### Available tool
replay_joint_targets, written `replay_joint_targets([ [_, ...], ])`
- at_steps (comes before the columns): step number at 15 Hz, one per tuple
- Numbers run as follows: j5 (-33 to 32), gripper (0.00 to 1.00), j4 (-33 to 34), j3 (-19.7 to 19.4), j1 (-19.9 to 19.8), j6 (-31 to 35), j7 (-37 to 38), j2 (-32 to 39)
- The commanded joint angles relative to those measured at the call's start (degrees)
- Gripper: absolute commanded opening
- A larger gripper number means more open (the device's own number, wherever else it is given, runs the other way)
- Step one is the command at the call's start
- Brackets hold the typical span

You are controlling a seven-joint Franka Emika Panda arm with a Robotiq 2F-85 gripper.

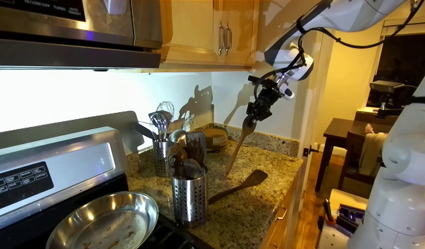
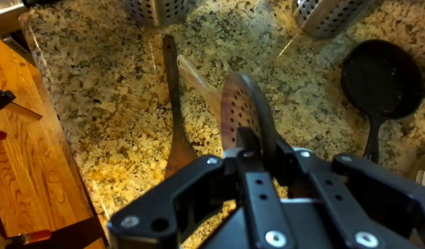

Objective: Remove the spatula and spoon from the utensil holder closer to you respectively

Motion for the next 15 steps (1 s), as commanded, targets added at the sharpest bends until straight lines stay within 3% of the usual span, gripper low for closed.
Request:
replay_joint_targets([
  [1, 6.54, 0.06, 3.3, -1.63, -1.83, -4.04, -1.81, 6.57],
  [10, 16.19, 0.06, 7.42, -1.8, -4.2, -5.44, -1.74, 19.52],
  [15, 18.23, 0.06, 9.25, -1.54, -4.01, -3.98, -0.74, 24.8],
])
